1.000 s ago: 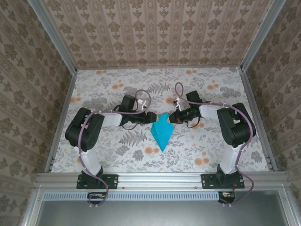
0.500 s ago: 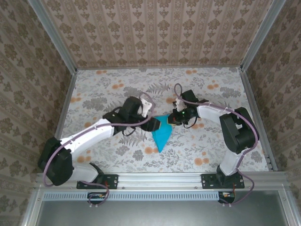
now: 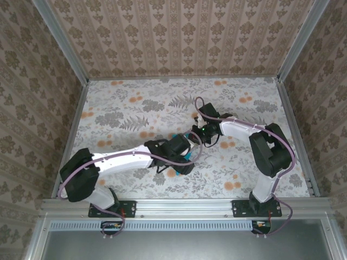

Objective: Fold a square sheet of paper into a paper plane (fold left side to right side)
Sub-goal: Fold the wing for the fifth time at the center of the table.

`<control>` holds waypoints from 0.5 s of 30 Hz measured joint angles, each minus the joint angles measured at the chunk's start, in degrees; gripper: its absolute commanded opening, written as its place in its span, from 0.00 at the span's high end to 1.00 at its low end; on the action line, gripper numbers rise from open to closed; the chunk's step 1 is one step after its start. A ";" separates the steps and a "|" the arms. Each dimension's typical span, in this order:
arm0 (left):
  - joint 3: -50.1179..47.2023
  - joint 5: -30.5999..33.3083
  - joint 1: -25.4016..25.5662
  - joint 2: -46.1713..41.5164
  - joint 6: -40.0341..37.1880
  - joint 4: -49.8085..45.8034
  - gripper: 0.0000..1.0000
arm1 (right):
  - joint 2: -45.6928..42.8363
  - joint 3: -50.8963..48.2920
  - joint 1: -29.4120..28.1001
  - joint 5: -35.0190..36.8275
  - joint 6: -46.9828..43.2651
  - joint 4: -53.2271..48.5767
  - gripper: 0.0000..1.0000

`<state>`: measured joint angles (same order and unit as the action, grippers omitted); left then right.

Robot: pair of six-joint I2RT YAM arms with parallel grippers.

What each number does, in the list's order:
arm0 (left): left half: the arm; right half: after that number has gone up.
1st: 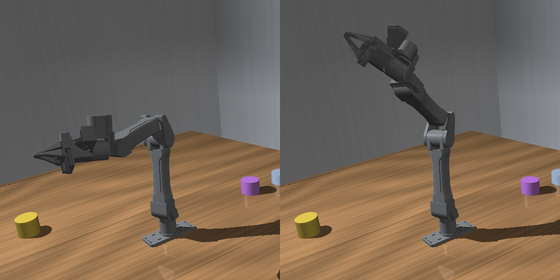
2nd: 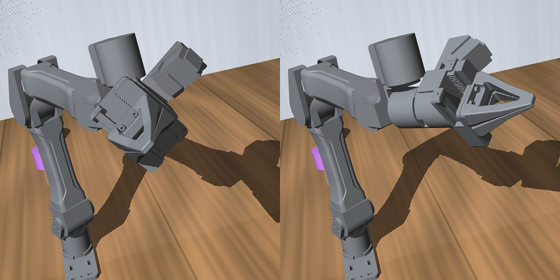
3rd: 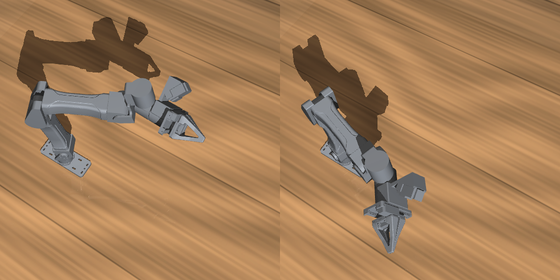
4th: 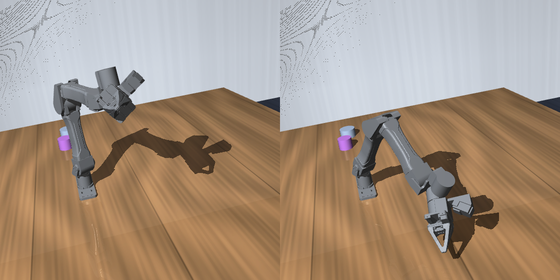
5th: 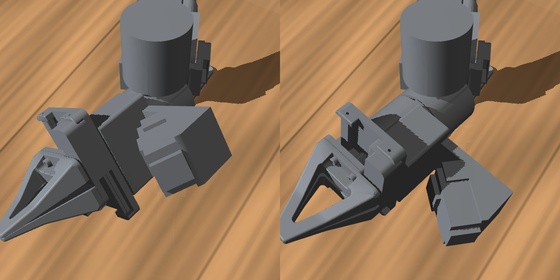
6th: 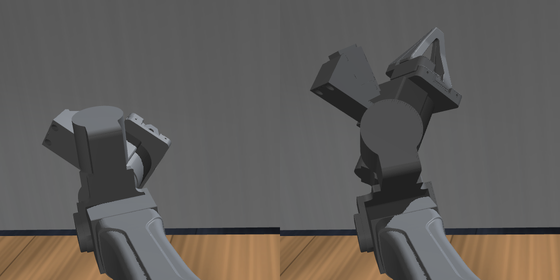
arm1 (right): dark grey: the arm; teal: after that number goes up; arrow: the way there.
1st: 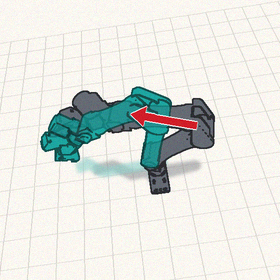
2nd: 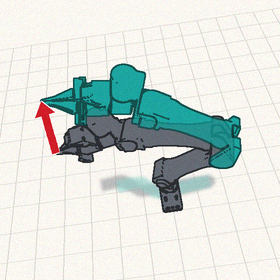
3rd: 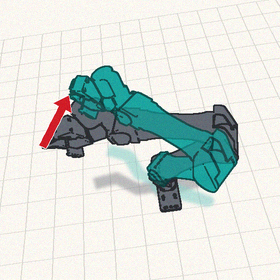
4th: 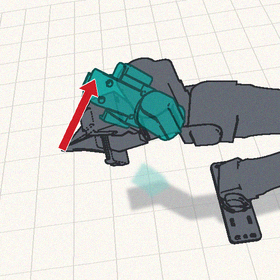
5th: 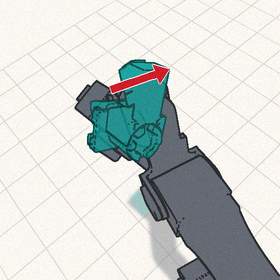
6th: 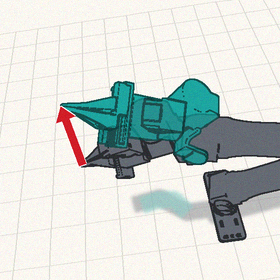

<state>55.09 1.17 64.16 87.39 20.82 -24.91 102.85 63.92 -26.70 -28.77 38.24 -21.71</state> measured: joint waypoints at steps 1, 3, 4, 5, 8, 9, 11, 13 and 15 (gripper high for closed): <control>0.44 0.96 0.61 0.98 0.15 -0.46 0.23 | 0.09 0.17 -0.15 0.17 0.20 -0.22 1.00; 1.44 3.19 1.66 3.10 0.26 -1.60 0.23 | 0.26 0.57 -0.26 0.55 0.61 -0.81 1.00; 2.10 4.37 2.16 4.26 0.39 -2.32 0.24 | 0.31 0.76 -0.28 0.70 0.81 -0.96 1.00; 2.73 5.40 2.56 5.29 0.46 -2.89 0.24 | 0.37 0.98 -0.37 0.87 0.85 -1.14 1.00; 4.42 8.41 3.39 8.22 0.59 -4.11 0.25 | 0.44 1.53 -0.48 1.33 1.01 -1.49 1.00; 5.09 9.60 3.65 9.18 0.59 -4.72 0.26 | 0.50 1.75 -0.59 1.42 1.03 -1.68 1.00; 6.38 11.37 3.93 10.88 0.61 -5.92 0.28 | 0.70 2.12 -0.66 1.44 1.03 -1.90 1.00; 7.45 12.96 4.13 12.33 0.61 -6.75 0.31 | 1.07 2.43 -0.83 1.46 1.03 -2.29 1.00; 8.15 14.16 4.24 13.20 0.63 -7.39 0.34 | 1.51 2.71 -0.96 1.51 1.03 -2.60 1.00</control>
<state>63.24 15.33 68.40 100.60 21.45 -32.29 104.36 66.63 -27.66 -27.27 39.27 -24.32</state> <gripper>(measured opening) 0.687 0.048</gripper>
